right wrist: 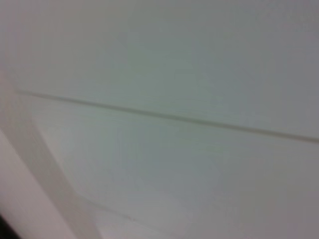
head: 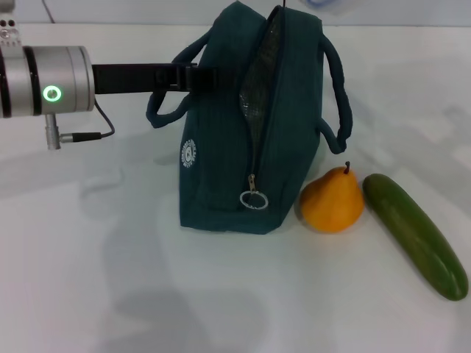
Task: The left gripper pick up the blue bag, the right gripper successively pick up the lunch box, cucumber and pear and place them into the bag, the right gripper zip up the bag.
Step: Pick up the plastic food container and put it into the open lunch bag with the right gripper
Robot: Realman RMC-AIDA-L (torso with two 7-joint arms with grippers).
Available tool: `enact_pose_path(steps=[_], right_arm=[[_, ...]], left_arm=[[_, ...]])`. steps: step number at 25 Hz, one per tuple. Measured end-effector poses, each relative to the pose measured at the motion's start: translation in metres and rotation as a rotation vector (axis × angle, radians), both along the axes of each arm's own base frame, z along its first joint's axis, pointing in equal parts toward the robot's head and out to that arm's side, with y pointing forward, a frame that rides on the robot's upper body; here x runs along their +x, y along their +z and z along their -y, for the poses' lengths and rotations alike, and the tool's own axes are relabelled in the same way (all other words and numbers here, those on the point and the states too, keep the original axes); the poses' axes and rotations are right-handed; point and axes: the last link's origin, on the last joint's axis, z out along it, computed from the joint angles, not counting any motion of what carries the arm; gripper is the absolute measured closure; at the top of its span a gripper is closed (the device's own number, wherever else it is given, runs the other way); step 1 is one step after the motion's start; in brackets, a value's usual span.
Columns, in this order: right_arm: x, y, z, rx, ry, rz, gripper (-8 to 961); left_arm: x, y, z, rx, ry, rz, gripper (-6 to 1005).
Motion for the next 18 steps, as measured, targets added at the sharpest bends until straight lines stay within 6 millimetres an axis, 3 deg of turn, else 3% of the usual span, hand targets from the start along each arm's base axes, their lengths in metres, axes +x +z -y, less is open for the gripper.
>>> enact_pose_path(steps=[4, 8, 14, 18], right_arm=[[-0.019, -0.008, -0.009, -0.020, 0.031, 0.020, 822], [-0.022, -0.022, -0.014, -0.051, 0.011, 0.091, 820], [-0.003, -0.049, -0.011, -0.106, -0.067, 0.243, 816], [0.008, -0.055, -0.008, -0.122, -0.096, 0.285, 814]], left_arm=[[0.000, -0.005, 0.000, -0.015, 0.004, 0.006, 962], [0.002, -0.009, 0.000, -0.028, -0.002, 0.011, 962], [0.003, -0.008, 0.000, -0.017, -0.017, 0.021, 962], [0.002, -0.006, -0.001, -0.001, -0.015, 0.026, 962]])
